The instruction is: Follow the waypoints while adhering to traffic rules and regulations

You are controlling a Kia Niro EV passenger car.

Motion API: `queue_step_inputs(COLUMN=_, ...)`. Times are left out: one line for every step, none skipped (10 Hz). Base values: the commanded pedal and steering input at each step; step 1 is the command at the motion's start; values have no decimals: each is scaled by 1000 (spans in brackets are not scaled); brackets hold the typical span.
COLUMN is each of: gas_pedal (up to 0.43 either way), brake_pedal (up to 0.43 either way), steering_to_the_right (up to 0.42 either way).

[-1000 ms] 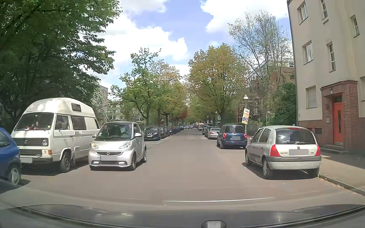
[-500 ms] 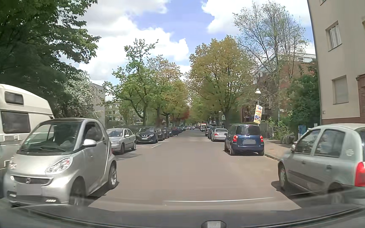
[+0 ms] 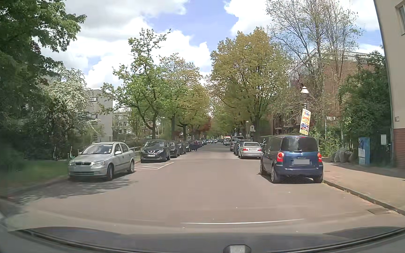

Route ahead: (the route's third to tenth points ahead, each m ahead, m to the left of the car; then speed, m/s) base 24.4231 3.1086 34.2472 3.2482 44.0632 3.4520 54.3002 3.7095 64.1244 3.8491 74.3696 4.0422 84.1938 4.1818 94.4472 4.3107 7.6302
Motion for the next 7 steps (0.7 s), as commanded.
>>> queue_step_inputs(gas_pedal=98, brake_pedal=18, steering_to_the_right=0)
queue_step_inputs(gas_pedal=98, brake_pedal=18, steering_to_the_right=0)
queue_step_inputs(gas_pedal=98, brake_pedal=18, steering_to_the_right=0)
queue_step_inputs(gas_pedal=98, brake_pedal=18, steering_to_the_right=0)
queue_step_inputs(gas_pedal=98, brake_pedal=18, steering_to_the_right=0)
queue_step_inputs(gas_pedal=98, brake_pedal=18, steering_to_the_right=0)
queue_step_inputs(gas_pedal=98, brake_pedal=18, steering_to_the_right=0)
